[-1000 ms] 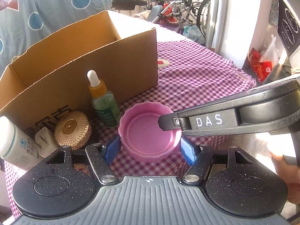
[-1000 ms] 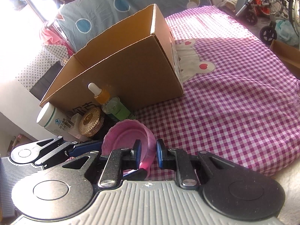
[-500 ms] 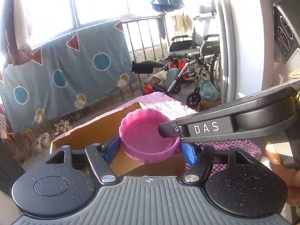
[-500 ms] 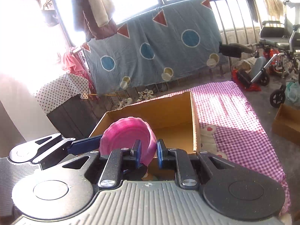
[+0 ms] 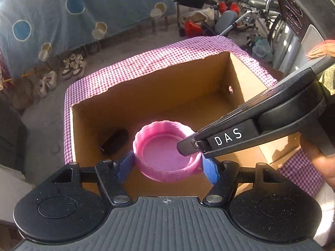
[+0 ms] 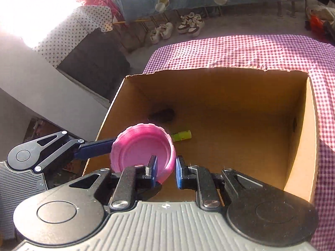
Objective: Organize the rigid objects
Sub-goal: 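Lift the pink bowl with the right tool over the box and release it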
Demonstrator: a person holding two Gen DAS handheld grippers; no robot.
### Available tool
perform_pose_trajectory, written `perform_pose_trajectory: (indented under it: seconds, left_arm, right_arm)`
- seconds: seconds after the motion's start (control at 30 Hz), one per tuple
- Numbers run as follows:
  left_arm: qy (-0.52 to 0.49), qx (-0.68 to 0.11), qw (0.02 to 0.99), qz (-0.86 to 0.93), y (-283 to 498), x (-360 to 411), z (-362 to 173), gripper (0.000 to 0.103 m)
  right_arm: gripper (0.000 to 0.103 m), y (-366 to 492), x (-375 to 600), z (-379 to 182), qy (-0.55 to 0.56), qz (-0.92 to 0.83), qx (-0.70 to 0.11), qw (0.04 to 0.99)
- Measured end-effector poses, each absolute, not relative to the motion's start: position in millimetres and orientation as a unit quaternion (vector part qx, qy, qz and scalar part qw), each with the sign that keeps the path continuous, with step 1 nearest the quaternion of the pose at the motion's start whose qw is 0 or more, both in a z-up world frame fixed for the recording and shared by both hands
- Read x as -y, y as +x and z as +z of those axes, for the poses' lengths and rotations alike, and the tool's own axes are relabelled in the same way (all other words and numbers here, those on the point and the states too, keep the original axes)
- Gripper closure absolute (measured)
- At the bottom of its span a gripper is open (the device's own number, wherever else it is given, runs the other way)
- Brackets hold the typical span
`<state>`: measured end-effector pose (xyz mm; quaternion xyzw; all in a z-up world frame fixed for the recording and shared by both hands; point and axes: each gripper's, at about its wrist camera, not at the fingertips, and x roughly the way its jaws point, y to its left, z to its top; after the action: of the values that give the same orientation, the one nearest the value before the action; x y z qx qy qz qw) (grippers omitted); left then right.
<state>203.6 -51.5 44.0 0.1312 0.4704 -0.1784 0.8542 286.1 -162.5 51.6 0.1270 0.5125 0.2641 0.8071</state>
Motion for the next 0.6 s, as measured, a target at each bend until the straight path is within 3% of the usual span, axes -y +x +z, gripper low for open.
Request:
perform_pose_trajectory:
  seconds: [0.27,0.6]
  left_arm:
    - [0.15,-0.562,0.795,-0.174,225,34,5,0.034]
    - [0.182,-0.577,0.779,-0.164,230,35,3,0.028]
  right_arm:
    - [0.083,326,129,-5,0.112,0.278,-0.605,0.738]
    - [0.082,334,118,-26,0.108,0.28,-0.637,0.71]
